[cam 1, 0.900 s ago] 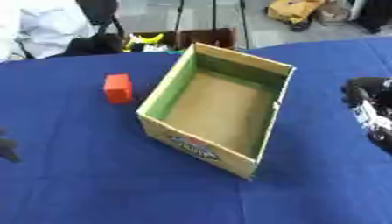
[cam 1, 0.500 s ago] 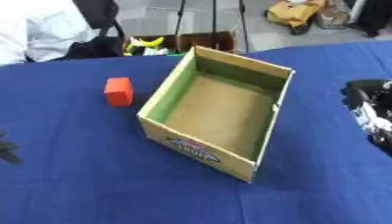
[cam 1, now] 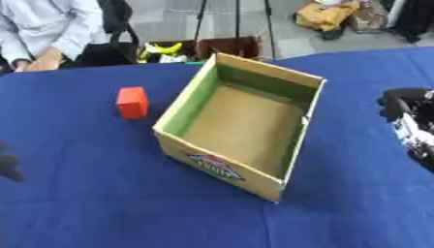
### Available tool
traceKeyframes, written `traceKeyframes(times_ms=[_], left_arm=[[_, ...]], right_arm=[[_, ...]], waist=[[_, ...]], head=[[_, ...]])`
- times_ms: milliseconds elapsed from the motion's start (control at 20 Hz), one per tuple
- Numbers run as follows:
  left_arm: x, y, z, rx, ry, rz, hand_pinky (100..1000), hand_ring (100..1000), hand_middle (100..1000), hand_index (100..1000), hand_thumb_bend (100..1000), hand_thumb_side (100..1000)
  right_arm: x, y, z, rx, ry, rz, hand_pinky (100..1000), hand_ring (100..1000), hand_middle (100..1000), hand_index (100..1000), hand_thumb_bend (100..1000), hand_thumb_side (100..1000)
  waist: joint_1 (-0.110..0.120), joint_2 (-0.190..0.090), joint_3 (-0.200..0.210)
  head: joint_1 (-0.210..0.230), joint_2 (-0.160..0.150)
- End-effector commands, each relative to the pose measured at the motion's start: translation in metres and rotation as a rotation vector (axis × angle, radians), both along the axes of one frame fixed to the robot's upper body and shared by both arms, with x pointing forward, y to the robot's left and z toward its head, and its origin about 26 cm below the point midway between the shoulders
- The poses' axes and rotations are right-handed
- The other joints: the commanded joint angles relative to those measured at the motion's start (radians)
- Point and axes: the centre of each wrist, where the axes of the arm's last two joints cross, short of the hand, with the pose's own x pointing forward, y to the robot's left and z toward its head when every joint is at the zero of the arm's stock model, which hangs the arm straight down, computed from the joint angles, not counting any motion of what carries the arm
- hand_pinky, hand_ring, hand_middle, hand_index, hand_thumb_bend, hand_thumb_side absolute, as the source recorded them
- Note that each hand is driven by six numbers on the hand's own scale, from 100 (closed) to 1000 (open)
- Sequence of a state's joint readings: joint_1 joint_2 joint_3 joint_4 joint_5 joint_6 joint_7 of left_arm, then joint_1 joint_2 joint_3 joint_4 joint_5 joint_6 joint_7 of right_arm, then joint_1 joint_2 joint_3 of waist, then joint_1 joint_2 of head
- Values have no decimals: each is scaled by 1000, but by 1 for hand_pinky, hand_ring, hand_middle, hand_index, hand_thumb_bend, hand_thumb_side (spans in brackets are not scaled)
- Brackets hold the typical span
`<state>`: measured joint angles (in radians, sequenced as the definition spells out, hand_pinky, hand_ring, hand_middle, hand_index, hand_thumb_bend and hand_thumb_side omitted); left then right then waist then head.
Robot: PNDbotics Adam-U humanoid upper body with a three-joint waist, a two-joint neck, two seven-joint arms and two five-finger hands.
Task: Pick up objects on the table and place them in the box.
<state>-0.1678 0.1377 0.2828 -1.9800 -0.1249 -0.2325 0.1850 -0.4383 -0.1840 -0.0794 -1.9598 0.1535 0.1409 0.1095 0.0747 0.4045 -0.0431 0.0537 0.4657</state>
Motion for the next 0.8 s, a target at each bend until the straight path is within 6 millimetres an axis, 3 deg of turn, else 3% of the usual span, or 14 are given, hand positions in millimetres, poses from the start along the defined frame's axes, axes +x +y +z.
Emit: traceKeyframes(times_ms=[50, 450, 800], left_arm=[[-5, 20, 24, 196, -23, 28, 363, 527, 622, 907, 598, 990], [-11, 55, 73, 569, 14, 150, 395, 571, 687, 931, 739, 1000], [-2, 77, 98, 810, 181, 168, 437, 616, 742, 952, 749, 990]], right_arm=[[-2, -1, 4, -21, -17, -3, 840, 804, 527, 714, 190, 457], [-2, -2, 3, -36, -15, 0, 839, 804, 527, 714, 192, 463], [0, -2, 4, -60, -17, 6, 837, 804, 527, 713, 197, 472]], waist=[[3, -28, -1], [20, -40, -21], [35, -49, -43]], head=[[4, 9], [14, 35], [26, 48]])
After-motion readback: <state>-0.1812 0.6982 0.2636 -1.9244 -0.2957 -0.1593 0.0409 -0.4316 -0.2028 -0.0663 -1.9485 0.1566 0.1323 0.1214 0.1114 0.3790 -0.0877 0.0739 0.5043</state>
